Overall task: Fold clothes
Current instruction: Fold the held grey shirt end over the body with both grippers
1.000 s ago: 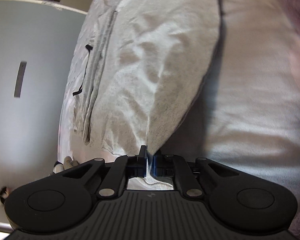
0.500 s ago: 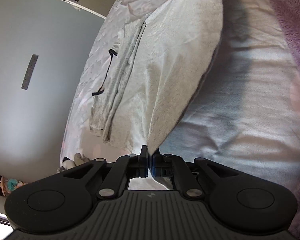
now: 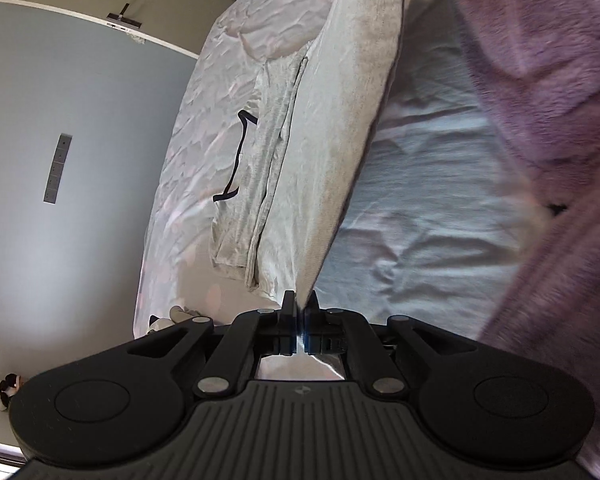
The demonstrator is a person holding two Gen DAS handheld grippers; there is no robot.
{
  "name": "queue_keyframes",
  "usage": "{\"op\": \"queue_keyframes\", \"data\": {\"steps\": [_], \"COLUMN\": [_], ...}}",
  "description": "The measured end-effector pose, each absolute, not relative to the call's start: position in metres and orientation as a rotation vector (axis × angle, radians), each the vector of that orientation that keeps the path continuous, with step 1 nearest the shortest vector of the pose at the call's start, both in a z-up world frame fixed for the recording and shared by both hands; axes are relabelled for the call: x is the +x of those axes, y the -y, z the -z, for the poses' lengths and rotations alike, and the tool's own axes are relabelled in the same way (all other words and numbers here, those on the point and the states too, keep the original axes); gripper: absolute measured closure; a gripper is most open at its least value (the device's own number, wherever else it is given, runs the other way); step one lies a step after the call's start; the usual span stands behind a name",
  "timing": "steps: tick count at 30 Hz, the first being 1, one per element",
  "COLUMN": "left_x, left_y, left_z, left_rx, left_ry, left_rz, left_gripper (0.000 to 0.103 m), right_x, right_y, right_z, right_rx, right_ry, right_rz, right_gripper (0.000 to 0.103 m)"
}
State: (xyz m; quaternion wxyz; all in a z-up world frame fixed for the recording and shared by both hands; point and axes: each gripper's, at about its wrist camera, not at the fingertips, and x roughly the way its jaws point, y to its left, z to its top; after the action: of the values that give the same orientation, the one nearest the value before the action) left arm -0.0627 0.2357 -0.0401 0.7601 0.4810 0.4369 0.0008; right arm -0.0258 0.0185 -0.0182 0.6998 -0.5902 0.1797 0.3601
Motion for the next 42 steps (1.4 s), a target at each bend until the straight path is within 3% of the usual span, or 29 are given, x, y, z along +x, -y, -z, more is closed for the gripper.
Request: {"op": "queue_keyframes", "data": {"steps": [8, 15, 31, 42], "left_x": [-0.103, -0.08, 0.062, 0.186], "left_y": [-0.207, -0.222, -0.335, -0.422], "left_z": [0.01, 0.016, 0.027, 0.098], "left_rx": [1.067, 1.046, 0.913, 0.77], "left_ry": [-0.936, -0.93, -0.976, -1.075], "left_rz": [0.046, 0.011, -0.038, -0.028], "left_gripper": [0.102, 0.102, 0.102, 0.102], "right_x": [-0.085, -0.078, 0.092, 0.243], "right_y": [-0.001, -0.011, -0.081, -0.129], "right_z": [-0.012, -0.004, 0.01, 0.088], "right_rx": [-1.293, -1.276, -1.162, -1.049], "right_ry": [-0.408, -0.407, -0.516, -0.692], "right_rz": [-0.8, -0.73, -0.692, -0.72], "right_gripper": [0.094, 0.094, 0.093, 0.093]}}
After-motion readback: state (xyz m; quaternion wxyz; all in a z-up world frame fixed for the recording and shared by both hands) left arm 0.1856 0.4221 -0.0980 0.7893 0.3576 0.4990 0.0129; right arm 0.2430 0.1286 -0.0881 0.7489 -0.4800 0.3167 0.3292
